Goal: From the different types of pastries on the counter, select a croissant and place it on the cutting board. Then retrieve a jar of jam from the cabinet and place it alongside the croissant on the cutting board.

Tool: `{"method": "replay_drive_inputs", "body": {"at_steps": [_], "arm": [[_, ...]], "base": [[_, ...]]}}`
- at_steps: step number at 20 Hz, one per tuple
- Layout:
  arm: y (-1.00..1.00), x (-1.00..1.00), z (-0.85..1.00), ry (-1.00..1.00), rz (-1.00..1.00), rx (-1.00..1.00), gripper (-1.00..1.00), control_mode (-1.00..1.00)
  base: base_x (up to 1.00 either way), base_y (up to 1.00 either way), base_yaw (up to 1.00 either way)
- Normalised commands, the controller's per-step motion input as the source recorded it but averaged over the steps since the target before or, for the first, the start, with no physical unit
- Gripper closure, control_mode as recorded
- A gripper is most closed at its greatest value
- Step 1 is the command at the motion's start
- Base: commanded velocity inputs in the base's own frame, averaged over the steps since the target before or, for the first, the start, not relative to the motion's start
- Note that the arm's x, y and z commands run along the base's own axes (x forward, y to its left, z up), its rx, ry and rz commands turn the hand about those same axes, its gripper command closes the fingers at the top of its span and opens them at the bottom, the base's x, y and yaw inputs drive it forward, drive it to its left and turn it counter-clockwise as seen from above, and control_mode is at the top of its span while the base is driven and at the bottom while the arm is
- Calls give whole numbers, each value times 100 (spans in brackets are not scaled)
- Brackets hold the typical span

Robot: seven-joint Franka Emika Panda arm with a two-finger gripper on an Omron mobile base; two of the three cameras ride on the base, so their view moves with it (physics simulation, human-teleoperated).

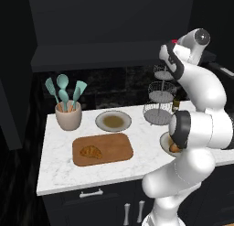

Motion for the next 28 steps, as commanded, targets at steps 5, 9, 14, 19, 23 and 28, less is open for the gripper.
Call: {"method": "replay_drive_inputs", "body": {"at_steps": [5,9,14,19,23,28], "arm": [[0,32,0,0,0,0,-100,-100],[0,12,0,0,0,0,-100,-100],[4,1,0,0,0,0,100,-100],[0,0,0,0,0,0,100,-100],[0,-28,24,-7,0,0,100,-100],[0,-48,54,-15,0,0,100,-100]], "base": [[0,0,0],[0,0,0],[0,0,0],[0,0,0],[0,0,0],[0,0,0]]}}
